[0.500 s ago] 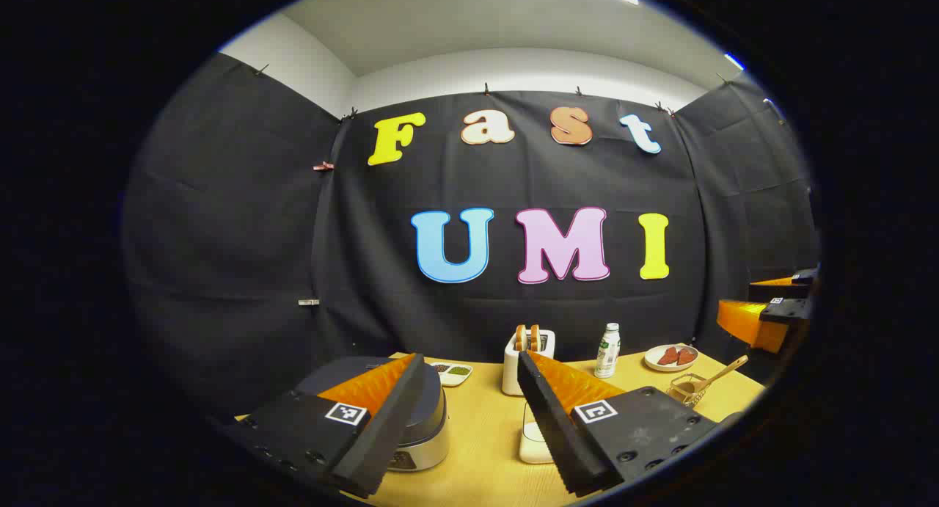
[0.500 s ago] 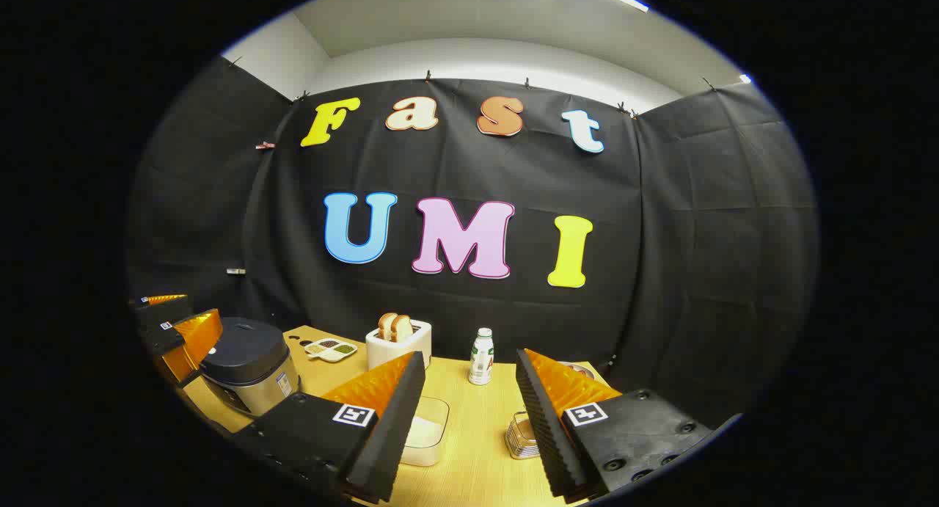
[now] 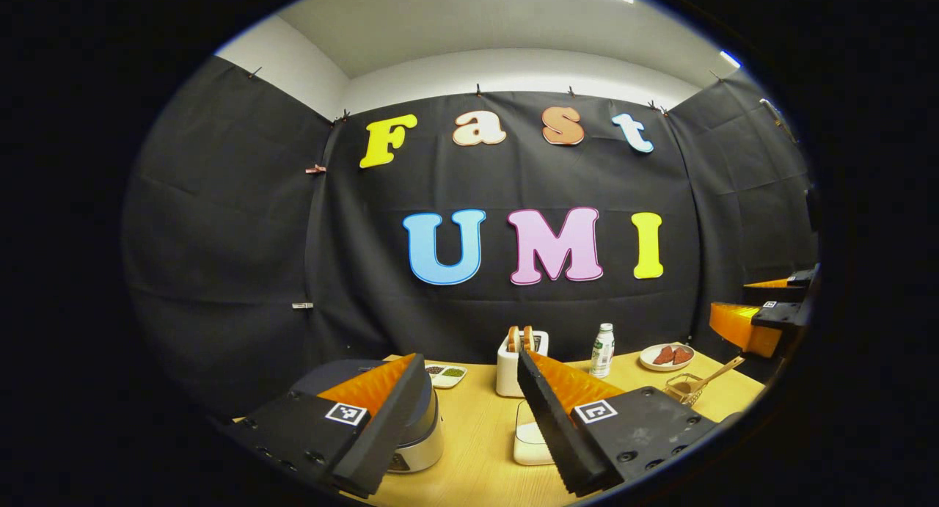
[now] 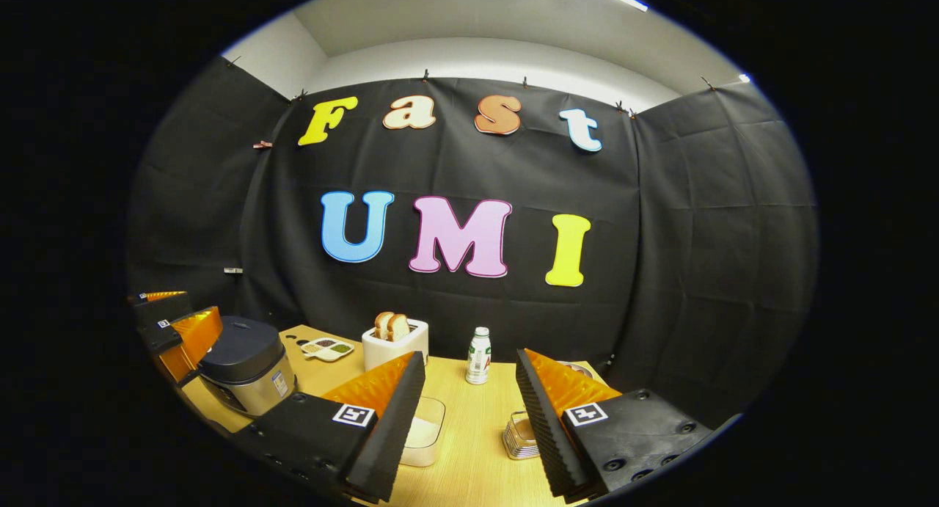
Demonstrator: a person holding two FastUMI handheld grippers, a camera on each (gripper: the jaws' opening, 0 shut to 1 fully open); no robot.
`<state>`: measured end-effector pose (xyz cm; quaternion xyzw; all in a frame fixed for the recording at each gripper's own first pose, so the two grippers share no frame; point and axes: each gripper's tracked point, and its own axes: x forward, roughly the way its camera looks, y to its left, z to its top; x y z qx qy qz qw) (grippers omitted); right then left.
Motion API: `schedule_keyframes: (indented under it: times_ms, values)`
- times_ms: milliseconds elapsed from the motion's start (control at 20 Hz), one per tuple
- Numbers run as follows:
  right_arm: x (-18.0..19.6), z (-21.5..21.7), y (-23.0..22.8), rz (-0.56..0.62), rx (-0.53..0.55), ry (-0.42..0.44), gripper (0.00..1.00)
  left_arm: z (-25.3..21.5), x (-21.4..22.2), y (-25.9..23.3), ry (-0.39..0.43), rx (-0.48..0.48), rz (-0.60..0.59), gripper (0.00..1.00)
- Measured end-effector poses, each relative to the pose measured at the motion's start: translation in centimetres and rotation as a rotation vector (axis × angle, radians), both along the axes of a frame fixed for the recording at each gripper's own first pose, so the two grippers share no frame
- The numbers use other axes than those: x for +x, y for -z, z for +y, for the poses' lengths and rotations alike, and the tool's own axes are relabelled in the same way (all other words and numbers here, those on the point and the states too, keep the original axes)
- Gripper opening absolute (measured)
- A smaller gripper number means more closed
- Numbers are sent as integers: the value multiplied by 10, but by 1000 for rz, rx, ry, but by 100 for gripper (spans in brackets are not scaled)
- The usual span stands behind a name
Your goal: Close the left gripper, press the button to open the rice cooker; take a wooden spoon from the chopstick holder with the right hand, scoop a spoonful of rice and pour it into the rice cooker, then put the wooden spoon back into the chopstick holder.
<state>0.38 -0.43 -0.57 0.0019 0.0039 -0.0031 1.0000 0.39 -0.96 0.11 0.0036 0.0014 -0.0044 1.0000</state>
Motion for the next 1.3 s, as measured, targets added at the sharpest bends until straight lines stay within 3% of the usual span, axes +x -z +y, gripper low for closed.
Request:
schedule_keyframes:
  times_ms: [1300]
  values:
    - [-4,0,1,0,-4,3,79,12,-6,4,-40,43,13,94]
